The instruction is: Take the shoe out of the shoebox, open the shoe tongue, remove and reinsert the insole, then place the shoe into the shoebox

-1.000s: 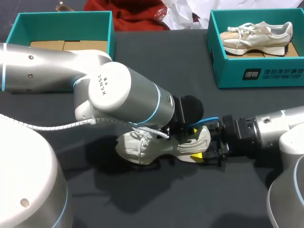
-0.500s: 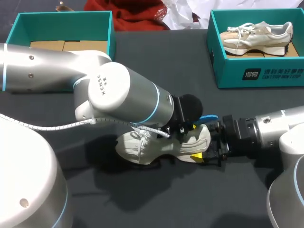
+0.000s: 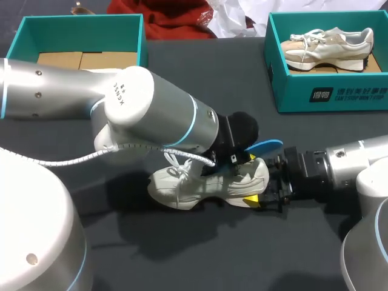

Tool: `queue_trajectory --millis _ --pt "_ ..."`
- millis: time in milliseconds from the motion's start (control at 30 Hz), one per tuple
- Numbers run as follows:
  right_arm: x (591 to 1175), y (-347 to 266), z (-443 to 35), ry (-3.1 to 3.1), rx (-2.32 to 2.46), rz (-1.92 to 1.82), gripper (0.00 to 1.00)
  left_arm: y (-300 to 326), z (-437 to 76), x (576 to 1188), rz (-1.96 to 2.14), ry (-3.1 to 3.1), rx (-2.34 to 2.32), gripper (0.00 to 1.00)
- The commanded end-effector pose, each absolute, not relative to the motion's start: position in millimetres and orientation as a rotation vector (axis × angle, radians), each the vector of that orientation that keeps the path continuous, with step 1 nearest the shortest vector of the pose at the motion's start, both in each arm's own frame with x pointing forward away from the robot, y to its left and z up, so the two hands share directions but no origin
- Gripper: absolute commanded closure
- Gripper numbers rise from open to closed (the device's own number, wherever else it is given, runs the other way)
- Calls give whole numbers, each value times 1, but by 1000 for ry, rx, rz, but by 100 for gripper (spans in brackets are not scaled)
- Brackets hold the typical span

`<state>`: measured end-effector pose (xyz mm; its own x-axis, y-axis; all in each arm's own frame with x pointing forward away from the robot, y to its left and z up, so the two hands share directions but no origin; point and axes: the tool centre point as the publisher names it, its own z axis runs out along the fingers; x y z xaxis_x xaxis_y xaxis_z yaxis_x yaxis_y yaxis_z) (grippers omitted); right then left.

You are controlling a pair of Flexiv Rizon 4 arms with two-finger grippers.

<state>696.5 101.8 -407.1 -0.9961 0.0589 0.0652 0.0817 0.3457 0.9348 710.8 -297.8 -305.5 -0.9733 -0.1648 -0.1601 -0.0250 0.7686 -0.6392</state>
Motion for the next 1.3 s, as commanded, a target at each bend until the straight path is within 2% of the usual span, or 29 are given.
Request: queue_trajectory --millis 33,833,1300 --pt "696 103 -407 -2564 -135 -1775 100 -299 -298 712 -1038 2784 -136 100" --pt "696 103 -407 -2564 -135 -1775 100 -333 -207 700 -1496 2810 -59 100" --pt "696 103 -407 -2564 -135 -1775 100 -337 -150 690 -1604 2742 -72 100"
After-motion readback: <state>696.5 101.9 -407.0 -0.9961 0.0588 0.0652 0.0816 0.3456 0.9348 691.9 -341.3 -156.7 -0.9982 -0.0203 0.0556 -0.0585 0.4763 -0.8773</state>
